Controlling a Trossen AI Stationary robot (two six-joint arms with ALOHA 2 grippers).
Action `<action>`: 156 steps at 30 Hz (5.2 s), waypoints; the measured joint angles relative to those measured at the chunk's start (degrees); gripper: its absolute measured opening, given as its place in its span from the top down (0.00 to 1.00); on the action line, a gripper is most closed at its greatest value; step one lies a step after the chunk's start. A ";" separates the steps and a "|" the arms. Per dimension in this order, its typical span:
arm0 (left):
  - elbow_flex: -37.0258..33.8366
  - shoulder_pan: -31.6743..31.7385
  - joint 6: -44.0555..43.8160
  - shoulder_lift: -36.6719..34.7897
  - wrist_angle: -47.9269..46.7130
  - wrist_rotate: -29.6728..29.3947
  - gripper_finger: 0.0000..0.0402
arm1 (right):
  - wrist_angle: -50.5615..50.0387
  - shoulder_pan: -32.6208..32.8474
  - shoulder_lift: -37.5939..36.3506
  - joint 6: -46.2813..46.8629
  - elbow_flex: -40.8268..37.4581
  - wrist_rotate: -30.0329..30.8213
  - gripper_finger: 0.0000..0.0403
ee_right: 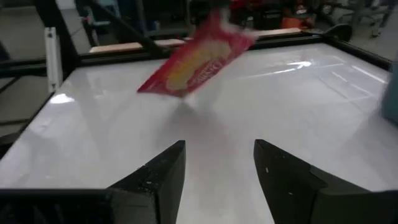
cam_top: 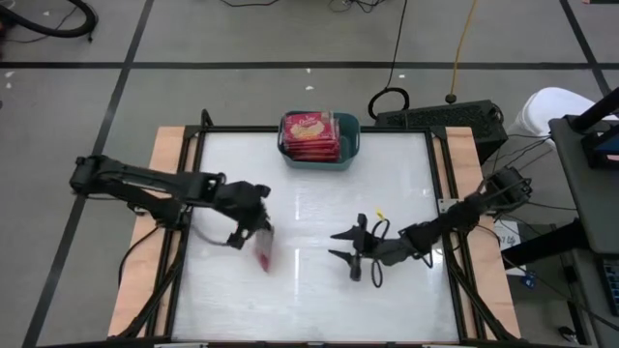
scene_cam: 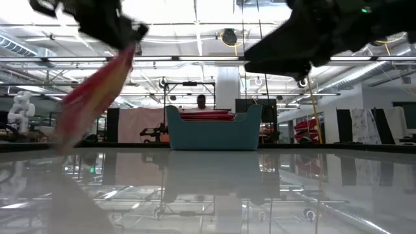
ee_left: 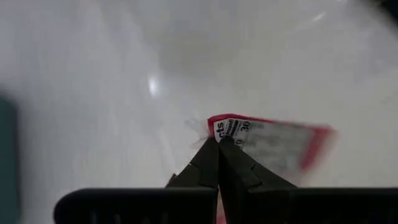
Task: Sort popcorn bags into baskets
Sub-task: Put the red popcorn bag into the green bin
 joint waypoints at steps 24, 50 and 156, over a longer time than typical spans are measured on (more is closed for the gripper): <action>0.00 -7.43 32.42 1.31 19.33 20.36 1.00 | -4.05 -14.63 7.77 -21.73 21.11 -31.94 0.24; 0.04 -7.31 39.32 -0.13 32.60 -1.12 1.00 | 24.93 -12.19 19.69 16.46 10.42 -34.02 0.24; -9.85 8.18 -14.54 -8.00 27.21 -20.82 0.73 | -108.55 -69.59 32.60 -60.55 98.58 -56.43 0.98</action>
